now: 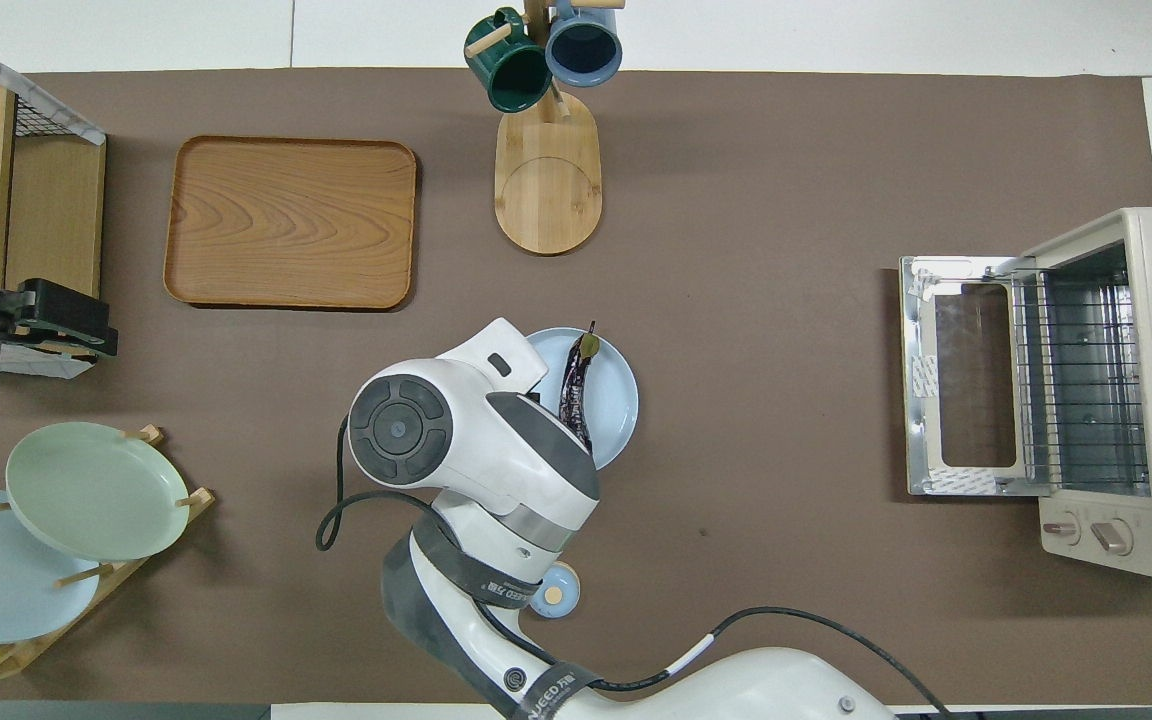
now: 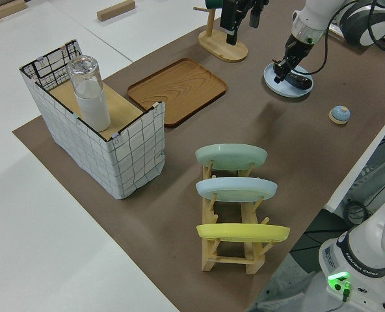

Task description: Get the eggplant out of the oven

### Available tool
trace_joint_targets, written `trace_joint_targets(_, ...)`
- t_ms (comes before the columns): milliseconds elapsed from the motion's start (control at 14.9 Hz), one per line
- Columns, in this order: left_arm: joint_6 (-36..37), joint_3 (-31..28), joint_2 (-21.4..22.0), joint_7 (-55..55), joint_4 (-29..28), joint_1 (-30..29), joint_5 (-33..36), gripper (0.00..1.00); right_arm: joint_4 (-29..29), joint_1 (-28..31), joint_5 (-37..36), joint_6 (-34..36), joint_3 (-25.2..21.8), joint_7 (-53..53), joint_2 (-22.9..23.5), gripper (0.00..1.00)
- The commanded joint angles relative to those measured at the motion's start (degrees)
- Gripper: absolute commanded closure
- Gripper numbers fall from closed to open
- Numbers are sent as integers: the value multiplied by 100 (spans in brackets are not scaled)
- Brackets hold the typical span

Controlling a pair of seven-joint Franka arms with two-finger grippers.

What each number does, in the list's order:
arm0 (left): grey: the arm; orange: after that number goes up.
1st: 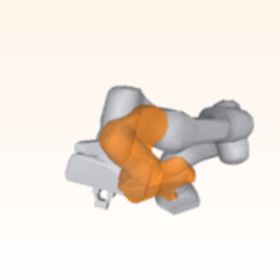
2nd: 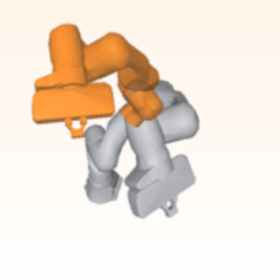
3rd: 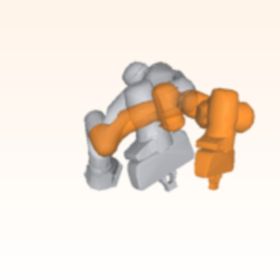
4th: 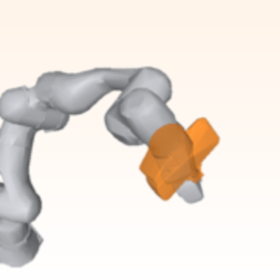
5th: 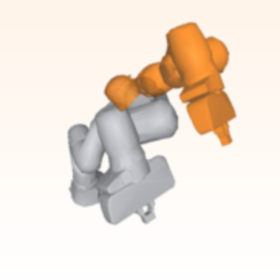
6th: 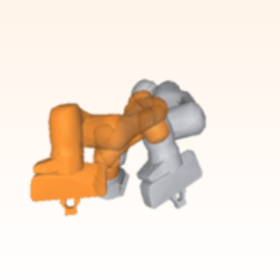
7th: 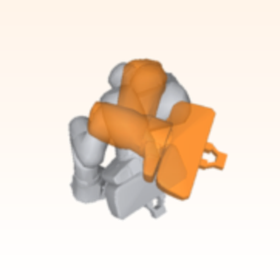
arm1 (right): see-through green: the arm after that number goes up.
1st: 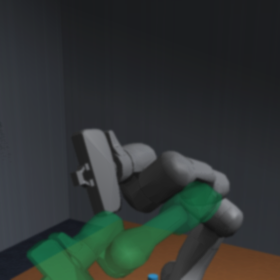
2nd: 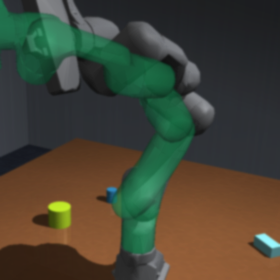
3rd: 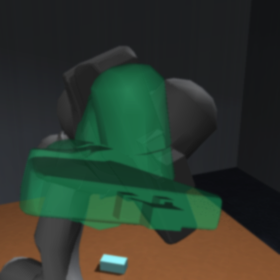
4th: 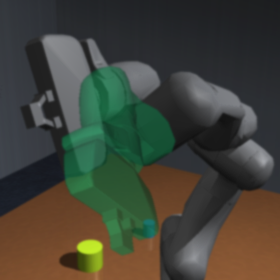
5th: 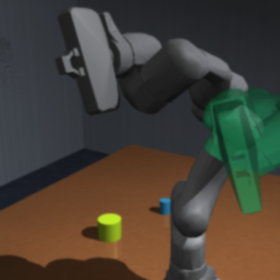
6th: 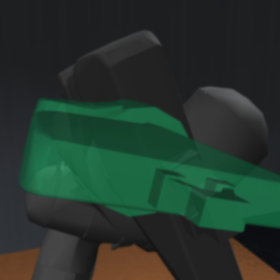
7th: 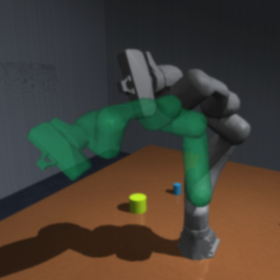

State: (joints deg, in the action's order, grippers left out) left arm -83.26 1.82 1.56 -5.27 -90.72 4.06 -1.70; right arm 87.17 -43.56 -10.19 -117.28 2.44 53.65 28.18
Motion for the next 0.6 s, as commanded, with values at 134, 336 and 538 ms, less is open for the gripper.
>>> trace_joint_targets(134, -321, 47, 151, -114, -270, 121, 3, 0, 308, 1216, -89, 1372, 38, -1461, -1024, 100)
trace_joint_targets(336, -735, 47, 222, -202, -692, 638, -41, 0, 966, 1849, -176, 1506, 11, -2384, -1341, 100)
trace_joint_targets(538, -1313, 56, 64, -614, -1095, 1289, -137, 0, 1889, 2526, -212, 1218, 20, -2701, -1648, 100)
